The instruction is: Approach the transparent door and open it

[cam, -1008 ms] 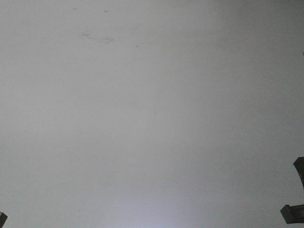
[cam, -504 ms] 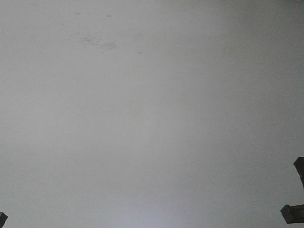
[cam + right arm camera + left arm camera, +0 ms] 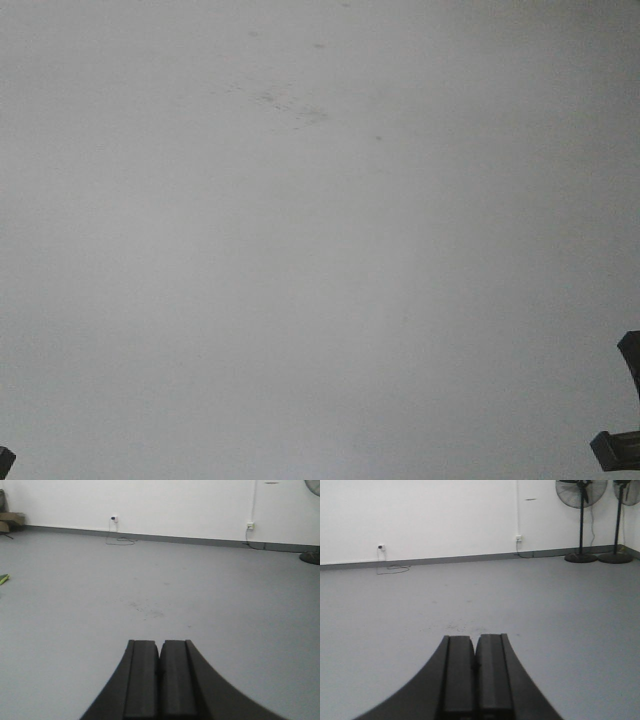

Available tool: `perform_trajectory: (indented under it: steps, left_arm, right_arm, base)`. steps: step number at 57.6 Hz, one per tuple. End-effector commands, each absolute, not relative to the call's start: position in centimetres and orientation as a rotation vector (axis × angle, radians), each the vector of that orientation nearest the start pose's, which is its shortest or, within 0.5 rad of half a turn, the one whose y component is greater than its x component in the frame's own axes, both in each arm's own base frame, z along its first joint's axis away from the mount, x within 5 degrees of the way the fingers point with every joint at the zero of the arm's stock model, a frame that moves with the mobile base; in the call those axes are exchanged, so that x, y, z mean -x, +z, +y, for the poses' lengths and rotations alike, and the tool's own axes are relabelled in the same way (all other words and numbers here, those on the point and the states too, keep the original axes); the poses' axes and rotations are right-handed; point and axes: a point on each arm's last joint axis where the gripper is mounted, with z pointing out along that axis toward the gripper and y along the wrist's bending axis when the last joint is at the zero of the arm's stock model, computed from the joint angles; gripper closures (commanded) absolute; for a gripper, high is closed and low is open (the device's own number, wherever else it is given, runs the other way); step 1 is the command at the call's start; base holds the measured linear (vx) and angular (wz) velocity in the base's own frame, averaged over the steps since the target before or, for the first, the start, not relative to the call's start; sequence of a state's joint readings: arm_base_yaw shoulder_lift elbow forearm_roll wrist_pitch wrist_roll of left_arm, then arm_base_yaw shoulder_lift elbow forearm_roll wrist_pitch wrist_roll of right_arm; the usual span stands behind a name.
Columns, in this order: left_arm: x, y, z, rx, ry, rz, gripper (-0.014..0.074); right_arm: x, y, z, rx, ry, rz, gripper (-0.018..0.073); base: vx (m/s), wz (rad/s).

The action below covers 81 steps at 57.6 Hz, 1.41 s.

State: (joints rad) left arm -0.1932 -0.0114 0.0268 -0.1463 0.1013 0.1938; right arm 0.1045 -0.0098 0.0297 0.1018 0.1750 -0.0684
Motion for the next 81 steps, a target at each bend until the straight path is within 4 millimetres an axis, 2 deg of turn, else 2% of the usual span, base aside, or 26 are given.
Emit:
perform_trajectory:
  steps: [1,81]
  left_arm:
    - [-5.57,19.32,-1.16,-0.188,-0.128,1.528,0.0602]
    - [-5.57,19.32,-1.16,-0.188,-0.128,1.528,0.0602]
  right_arm:
    - [-5.61,19.13,0.63,0.065,0.102,1.596,0.0559]
    - [-5.61,19.14,0.63,0.065,0.102,1.595,0.0559]
  base:
    - [0.37,0.44]
    - [0.44,0.42]
